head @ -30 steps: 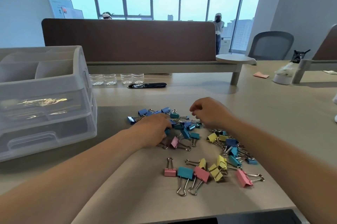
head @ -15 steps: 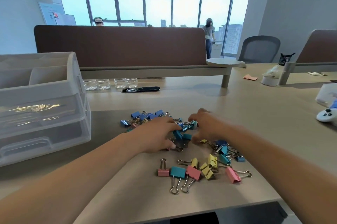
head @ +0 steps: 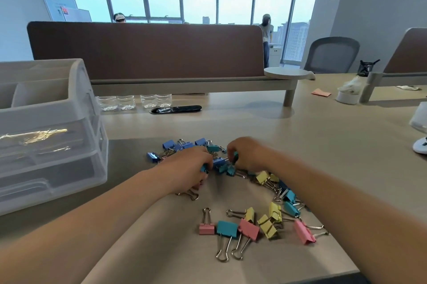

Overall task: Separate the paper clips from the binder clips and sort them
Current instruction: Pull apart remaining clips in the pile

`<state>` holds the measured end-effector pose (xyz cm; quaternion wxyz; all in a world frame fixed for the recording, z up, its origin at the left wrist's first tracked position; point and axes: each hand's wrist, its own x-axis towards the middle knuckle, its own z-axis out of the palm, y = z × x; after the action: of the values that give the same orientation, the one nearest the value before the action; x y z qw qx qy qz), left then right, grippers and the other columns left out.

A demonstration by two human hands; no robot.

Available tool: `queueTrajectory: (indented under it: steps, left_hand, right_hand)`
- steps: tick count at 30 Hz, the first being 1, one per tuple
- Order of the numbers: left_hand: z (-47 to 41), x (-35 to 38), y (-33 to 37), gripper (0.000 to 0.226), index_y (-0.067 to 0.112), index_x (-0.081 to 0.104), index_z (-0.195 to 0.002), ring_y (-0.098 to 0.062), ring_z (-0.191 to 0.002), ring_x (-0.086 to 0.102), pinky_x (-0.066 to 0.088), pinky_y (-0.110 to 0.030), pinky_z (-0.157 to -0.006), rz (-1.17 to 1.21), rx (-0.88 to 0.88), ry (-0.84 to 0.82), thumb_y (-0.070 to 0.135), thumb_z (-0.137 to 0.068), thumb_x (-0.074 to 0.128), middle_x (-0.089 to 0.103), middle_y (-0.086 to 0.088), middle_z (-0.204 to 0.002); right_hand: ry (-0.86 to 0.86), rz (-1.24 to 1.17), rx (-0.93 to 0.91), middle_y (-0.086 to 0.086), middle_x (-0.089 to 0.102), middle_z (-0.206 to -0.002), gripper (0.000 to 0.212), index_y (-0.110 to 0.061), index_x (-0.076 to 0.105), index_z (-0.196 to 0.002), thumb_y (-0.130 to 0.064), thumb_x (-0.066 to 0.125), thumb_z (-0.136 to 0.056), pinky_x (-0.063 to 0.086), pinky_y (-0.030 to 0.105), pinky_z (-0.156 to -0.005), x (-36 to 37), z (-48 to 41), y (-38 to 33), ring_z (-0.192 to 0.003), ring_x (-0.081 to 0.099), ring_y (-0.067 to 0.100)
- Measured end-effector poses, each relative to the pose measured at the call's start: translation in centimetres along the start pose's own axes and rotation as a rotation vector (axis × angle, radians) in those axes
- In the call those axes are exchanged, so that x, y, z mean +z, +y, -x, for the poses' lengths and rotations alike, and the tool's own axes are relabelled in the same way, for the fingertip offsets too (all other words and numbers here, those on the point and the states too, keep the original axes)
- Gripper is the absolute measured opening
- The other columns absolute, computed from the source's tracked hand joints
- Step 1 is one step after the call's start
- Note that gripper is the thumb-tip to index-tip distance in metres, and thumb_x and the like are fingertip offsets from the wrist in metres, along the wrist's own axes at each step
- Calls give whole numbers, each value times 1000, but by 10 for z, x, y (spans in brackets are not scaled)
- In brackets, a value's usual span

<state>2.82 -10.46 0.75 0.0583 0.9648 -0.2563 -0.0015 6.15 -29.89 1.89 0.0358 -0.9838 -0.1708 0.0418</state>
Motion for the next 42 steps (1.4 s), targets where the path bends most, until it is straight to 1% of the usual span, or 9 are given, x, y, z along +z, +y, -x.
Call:
queueTrajectory:
  steps: [3,12,21,24,27,32,35,39,42]
  left_hand:
    - [4,-2,-2,20,28,60,-114,-12,-104,54,48,-32,-89,62,-22,66,25,-93,59,53,10,-119]
    - [9,-9,-2,23,25,64,-117,-11,-100,56,49,-30,-88,106,-57,109,22,-96,55,56,7,-121]
    - [10,-16,21,20,25,64,-114,-11,-103,53,42,-25,-85,64,-16,147,30,-97,54,57,6,-113]
    - [13,-21,37,26,26,63,-114,-8,-98,52,41,-22,-80,101,13,73,42,-96,55,55,8,-112]
    - [19,-27,53,38,32,60,-115,-2,-91,50,45,-24,-80,123,47,-65,59,-87,58,50,15,-105]
    - [29,-32,71,61,32,56,-121,-5,-96,50,45,-25,-80,92,76,-308,68,-72,67,50,15,-106]
    - [32,-27,72,60,30,58,-117,-9,-98,53,46,-27,-80,44,84,-377,65,-70,72,55,10,-111]
    - [31,-19,69,41,28,60,-104,-12,-95,56,49,-30,-81,29,80,-325,56,-78,71,58,7,-105]
    - [26,-14,65,26,26,62,-98,-10,-89,57,45,-26,-72,43,73,-264,49,-87,65,60,7,-98]
  right_hand:
    - [63,-14,-10,-3,62,-101,18,-21,64,-94,-5,59,-90,44,24,-64,1,-5,-6,-90,57,16]
    - [206,-394,27,-5,64,-94,15,-18,64,-102,-31,63,-94,54,23,-67,-5,1,-6,-75,64,6]
    - [265,-298,87,-3,68,-106,19,-20,68,-108,-29,54,-98,49,27,-79,-17,34,19,-89,59,13]
    - [166,-187,123,-3,66,-118,29,-23,66,-116,-40,60,-94,49,30,-87,-21,50,32,-99,59,14]
    - [22,-145,161,-1,51,-139,60,-24,56,-134,-52,70,-83,43,36,-102,-20,67,43,-123,50,21]
    - [-193,-102,232,1,37,-154,99,-27,33,-151,-66,73,-70,35,46,-113,-18,76,50,-137,39,28]
    - [-245,-57,230,1,36,-156,97,-23,27,-154,-61,71,-76,29,44,-116,-18,81,49,-141,35,27]
    - [-215,14,202,2,44,-150,82,-22,36,-151,-57,66,-84,39,40,-108,-13,80,39,-133,44,25]
    - [-154,4,159,1,49,-146,71,-21,41,-148,-49,66,-88,42,39,-105,-8,75,31,-129,48,24]
